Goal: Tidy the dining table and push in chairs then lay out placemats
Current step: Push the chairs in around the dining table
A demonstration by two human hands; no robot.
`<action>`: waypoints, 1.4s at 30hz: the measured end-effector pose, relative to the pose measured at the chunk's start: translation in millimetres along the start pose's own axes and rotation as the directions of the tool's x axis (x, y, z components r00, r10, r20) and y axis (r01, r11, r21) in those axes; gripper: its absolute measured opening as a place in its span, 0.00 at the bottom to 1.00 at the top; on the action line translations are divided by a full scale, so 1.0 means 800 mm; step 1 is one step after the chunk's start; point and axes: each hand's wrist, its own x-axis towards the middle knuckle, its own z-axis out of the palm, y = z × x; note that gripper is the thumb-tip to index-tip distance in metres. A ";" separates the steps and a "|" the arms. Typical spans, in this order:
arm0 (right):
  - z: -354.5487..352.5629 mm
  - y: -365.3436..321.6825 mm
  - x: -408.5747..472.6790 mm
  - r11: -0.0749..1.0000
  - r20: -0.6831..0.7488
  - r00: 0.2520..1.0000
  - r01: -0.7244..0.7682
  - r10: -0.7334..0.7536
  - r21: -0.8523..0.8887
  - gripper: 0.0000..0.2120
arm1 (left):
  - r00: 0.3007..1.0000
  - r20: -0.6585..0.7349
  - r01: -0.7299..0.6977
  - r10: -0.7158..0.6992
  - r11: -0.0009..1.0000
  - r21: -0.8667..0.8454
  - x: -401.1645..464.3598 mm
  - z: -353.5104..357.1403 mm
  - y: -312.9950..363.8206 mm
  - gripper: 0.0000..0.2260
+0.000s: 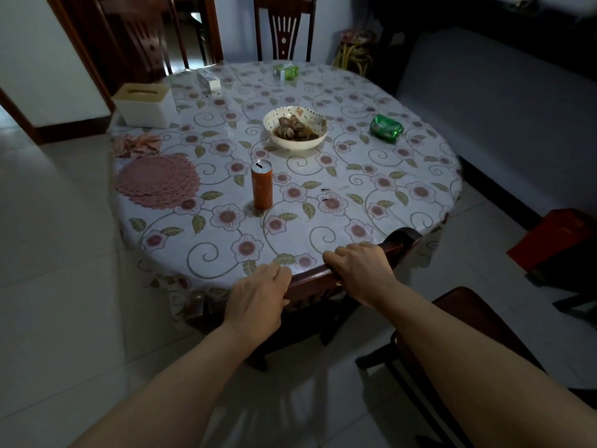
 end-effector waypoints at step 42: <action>-0.115 -0.029 -0.129 0.926 0.343 0.870 -0.378 0.354 0.003 0.34 | 0.989 0.147 -0.029 0.033 0.999 -0.028 0.008 -0.068 0.074 0.23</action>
